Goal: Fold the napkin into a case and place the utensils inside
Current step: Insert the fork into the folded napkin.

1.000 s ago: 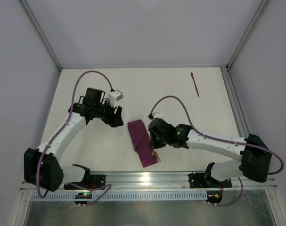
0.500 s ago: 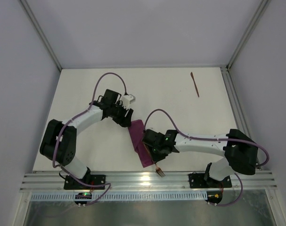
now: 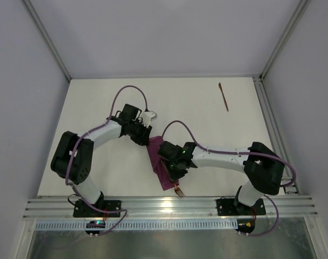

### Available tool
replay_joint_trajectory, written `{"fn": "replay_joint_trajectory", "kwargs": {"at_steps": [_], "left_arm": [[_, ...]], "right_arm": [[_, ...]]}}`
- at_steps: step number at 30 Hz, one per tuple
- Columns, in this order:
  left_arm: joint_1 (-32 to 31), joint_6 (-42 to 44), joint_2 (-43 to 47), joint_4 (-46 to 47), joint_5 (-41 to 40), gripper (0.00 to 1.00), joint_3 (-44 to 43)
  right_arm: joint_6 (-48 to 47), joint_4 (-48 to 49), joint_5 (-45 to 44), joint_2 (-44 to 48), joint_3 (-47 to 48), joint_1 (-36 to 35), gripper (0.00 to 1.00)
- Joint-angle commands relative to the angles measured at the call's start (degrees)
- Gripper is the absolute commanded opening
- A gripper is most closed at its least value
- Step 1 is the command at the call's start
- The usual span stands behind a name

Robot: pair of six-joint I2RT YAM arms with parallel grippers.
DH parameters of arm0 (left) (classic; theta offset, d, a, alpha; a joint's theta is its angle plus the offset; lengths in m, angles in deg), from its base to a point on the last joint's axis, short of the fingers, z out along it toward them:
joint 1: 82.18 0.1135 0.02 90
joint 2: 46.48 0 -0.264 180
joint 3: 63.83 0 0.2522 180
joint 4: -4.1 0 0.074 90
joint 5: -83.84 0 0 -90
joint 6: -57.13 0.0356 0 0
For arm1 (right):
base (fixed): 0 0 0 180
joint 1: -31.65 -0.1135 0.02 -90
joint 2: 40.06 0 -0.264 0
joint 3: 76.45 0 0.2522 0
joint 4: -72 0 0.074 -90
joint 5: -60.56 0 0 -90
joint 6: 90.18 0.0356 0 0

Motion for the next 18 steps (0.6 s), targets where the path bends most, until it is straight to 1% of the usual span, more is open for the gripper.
{"fn": "replay_joint_trajectory", "kwargs": {"at_steps": [1,7,11,18], "left_arm": [[-0.3,1.4,-0.3,2.3,-0.1,0.28,-1.4],[-0.6,1.9,-0.9,1.6,-0.6,0.2,-2.1],[-0.8,2.1,-1.5,1.0,-0.4,0.15,-2.6],[-0.9,2.2,-1.4,0.7,-0.3,0.06,-2.4]], "right_arm": [[-1.7,-0.5,1.5,-0.3,3.0,1.1,0.04],[-3.0,-0.3,3.0,-0.8,3.3,3.6,0.04],[-4.5,0.2,3.0,-2.5,5.4,5.6,0.04],[-4.2,4.8,3.6,-4.5,5.9,8.5,0.04]]}}
